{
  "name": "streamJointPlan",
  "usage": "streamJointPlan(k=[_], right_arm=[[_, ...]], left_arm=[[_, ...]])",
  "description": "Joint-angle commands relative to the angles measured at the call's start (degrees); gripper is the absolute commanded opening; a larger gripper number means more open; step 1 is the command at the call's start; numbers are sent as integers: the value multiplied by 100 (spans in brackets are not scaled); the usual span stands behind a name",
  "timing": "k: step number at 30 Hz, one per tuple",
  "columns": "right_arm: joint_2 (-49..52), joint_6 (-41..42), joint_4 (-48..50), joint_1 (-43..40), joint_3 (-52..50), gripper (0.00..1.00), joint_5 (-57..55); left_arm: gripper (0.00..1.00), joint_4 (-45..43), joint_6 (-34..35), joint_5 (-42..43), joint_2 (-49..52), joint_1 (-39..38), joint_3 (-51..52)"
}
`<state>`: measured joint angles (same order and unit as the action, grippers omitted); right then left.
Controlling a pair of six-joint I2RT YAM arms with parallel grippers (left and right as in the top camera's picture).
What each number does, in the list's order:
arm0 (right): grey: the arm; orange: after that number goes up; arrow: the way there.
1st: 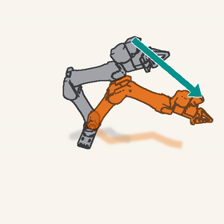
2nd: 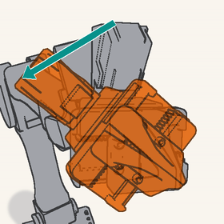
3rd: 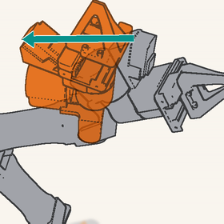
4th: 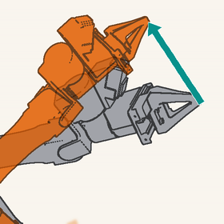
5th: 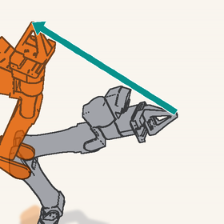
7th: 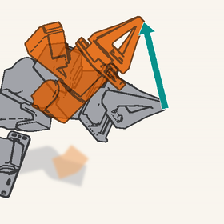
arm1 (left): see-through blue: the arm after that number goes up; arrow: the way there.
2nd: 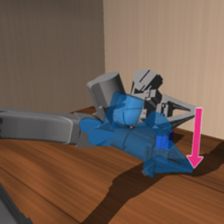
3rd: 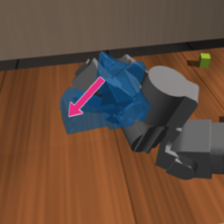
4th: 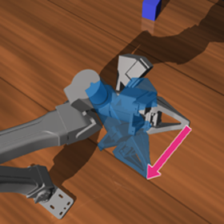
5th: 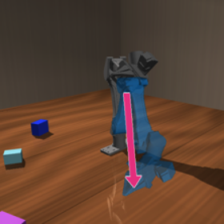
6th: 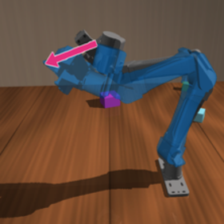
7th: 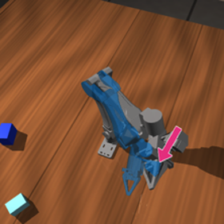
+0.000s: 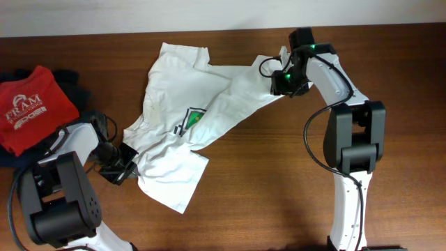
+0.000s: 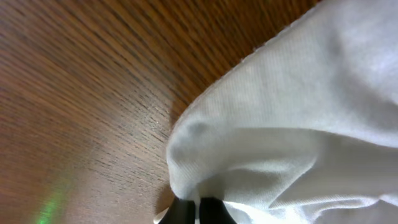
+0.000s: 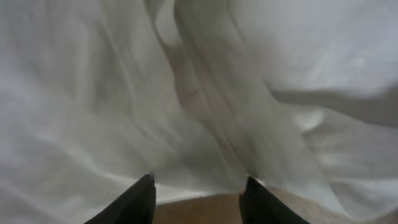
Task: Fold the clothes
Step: 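Lift the T-shirt with both grippers and stretch it apart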
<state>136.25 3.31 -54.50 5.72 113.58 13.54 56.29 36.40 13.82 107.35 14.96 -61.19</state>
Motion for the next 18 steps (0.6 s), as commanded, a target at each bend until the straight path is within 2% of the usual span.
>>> streamJointPlan(k=[1,2,6,10,13,18], right_arm=[[-74,304,188,26,-66,44,127],[-74,326,216,26,-66,38,129],[-74,323,256,31,-162,4,127],[-81,319,243,24,-199,4,127],[-254,319,-118,-90,50,4,127],[-824,319,-927,-479,918,4,101]], left_arm=[[0,-57,-46,-356,57,39,72],[0,-59,-46,-356,57,39,72],[0,-72,-46,-356,57,39,72],[0,-96,-46,-354,57,39,72],[0,-101,-50,-356,50,42,55],[0,-114,-761,-356,-92,39,-688]])
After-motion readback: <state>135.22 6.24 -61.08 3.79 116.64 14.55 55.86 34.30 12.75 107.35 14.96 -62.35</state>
